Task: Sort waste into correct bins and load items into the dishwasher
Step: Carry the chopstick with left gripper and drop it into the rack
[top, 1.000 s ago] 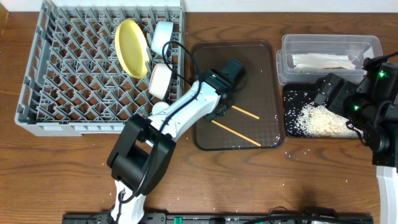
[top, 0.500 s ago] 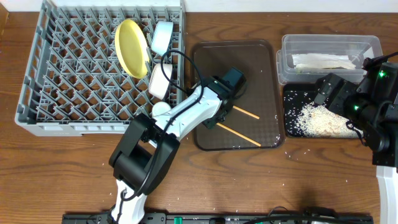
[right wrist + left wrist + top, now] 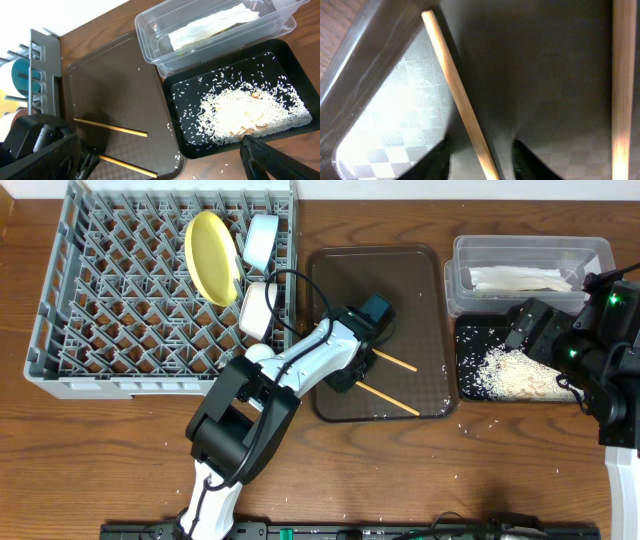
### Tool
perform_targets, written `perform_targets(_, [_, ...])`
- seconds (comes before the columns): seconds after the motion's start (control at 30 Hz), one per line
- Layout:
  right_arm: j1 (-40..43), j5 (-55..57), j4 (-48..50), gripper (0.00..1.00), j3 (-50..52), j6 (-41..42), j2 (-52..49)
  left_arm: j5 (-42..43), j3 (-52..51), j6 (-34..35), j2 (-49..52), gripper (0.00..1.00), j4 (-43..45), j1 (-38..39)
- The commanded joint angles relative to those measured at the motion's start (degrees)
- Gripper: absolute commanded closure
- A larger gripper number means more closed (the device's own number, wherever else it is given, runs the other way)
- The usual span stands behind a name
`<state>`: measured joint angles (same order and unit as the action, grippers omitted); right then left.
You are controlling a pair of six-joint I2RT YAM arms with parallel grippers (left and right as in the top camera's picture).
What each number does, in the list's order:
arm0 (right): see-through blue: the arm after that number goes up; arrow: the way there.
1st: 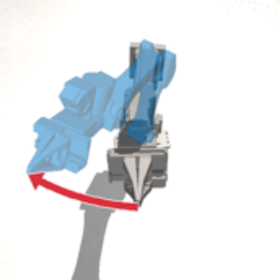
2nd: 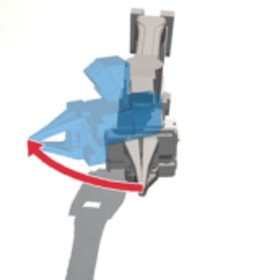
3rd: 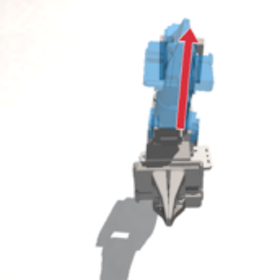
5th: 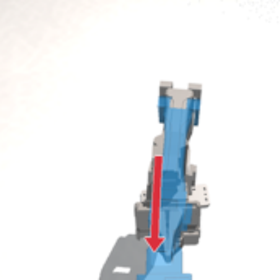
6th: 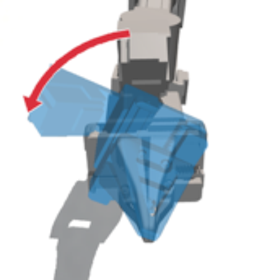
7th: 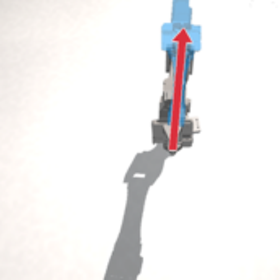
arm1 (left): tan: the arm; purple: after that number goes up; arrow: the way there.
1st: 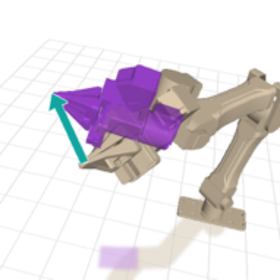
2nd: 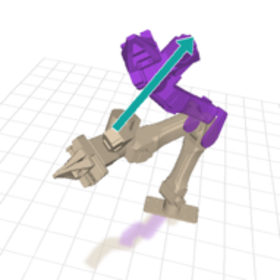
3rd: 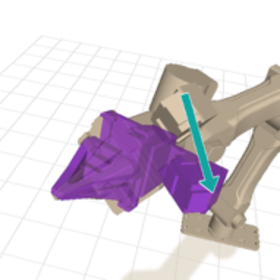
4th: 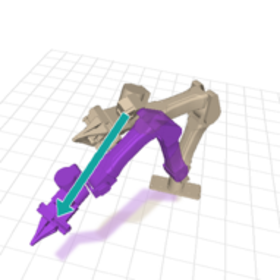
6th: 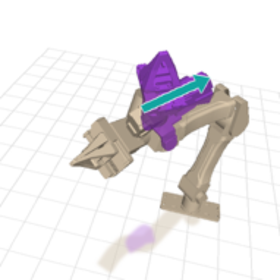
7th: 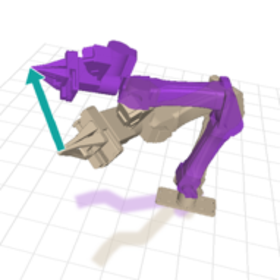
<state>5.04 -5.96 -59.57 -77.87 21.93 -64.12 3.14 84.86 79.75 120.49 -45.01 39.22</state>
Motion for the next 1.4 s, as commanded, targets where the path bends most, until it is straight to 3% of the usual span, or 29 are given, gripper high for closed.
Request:
perform_targets(0.0, [0.24,0.13,-0.09,0.01,-0.35,0.52,-0.09,0.72,-0.39,-0.66,1.64,0.72,-0.04,0.5])
perform_targets(0.1, [0.24,0.13,-0.09,0.01,-0.35,0.52,-0.09,0.63,-0.39,-2.08,1.64,0.85,-0.07,0.48])
perform_targets(0.2, [0.24,0.13,-0.07,0.01,-0.35,0.52,-0.09,0.26,-0.37,-2.8,1.64,0.92,-0.04,0.39])
perform_targets(0.33, [0.24,0.13,-0.09,0.01,-0.35,0.52,-0.09,0.26,-0.37,-3.54,1.62,0.92,0.48,0.28])
perform_targets(0.73, [0.24,0.13,-0.09,0.01,-0.35,0.52,-0.09,-1.75,2.58,-18.86,-4.52,0.93,1.55,-0.07])
perform_targets(0.9, [0.24,0.13,-0.09,0.01,-0.35,0.52,-0.09,-5.22,2.82,-29.49,-11.54,0.92,2.03,-1.22])
perform_targets(1.1, [0.24,0.13,-0.09,0.01,-0.35,0.52,-0.09,-11.34,2.82,-50.8,-22.93,0.92,2.27,-4.74])
perform_targets(1.37, [0.24,0.13,-0.09,0.01,-0.35,0.5,-0.09,-32.3,2.78,-70.27,-30.93,0.92,3.58,-13.07])
